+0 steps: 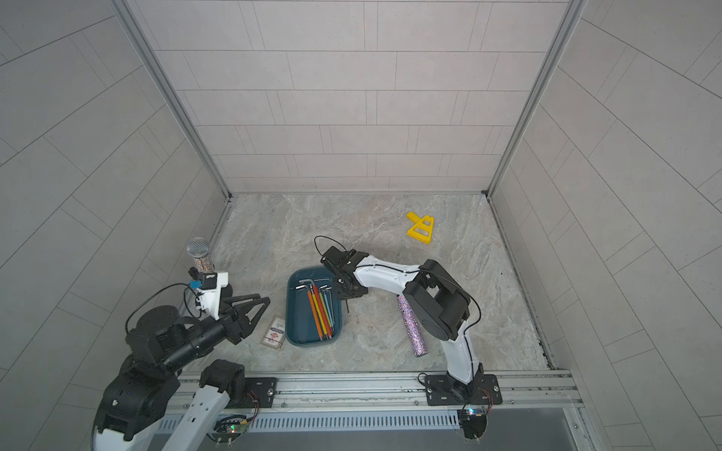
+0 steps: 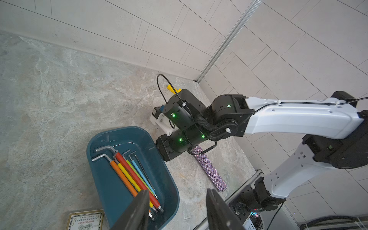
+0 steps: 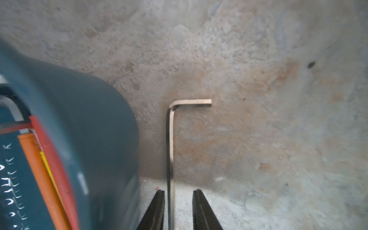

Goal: Put the hex key on the desktop into the storage box
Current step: Pick up the Allen key from the center of the board.

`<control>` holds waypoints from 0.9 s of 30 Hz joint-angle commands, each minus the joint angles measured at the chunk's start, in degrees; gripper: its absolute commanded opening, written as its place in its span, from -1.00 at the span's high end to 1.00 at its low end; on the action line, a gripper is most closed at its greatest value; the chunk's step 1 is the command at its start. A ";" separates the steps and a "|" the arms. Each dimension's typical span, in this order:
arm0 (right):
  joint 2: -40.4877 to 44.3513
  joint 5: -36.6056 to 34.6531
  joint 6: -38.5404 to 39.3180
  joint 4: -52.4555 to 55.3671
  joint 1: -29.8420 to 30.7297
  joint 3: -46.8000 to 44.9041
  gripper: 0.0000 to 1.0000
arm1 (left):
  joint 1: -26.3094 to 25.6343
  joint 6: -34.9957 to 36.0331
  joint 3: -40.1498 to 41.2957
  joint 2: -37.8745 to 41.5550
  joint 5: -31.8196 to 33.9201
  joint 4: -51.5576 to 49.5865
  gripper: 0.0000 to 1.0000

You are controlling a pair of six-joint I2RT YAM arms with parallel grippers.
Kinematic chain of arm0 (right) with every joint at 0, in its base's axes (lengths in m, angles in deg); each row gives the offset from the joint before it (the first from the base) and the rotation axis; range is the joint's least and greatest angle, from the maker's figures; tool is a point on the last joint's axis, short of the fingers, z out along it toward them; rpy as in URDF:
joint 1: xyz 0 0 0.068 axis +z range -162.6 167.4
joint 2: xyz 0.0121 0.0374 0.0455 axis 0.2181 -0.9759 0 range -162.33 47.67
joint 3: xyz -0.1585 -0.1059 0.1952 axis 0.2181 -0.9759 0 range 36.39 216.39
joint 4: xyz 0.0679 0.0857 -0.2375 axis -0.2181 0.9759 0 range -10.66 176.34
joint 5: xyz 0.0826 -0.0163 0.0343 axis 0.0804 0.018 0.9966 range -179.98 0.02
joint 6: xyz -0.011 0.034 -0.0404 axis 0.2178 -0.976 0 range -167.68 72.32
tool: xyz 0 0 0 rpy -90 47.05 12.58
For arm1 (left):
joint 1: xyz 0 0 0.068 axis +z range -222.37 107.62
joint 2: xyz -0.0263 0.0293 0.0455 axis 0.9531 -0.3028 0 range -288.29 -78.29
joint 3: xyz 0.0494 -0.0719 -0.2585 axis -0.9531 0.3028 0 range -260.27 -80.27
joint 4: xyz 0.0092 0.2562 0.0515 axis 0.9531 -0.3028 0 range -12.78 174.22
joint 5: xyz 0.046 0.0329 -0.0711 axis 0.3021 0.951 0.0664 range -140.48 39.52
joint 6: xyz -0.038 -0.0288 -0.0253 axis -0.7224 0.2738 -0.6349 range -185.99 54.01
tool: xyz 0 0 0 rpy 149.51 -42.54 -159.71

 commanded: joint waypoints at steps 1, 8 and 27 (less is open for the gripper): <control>-1.44 -0.41 0.48 1.06 0.33 1.44 0.40 | 0.51 0.67 0.50 0.71 -0.62 1.39 -0.07; -3.93 -2.00 1.34 2.65 0.63 3.97 0.40 | 0.52 0.67 0.50 0.63 -0.62 1.39 -0.07; -5.86 -6.87 -0.74 5.69 -0.33 2.76 0.98 | 0.61 0.69 0.49 0.79 -0.62 1.43 -0.07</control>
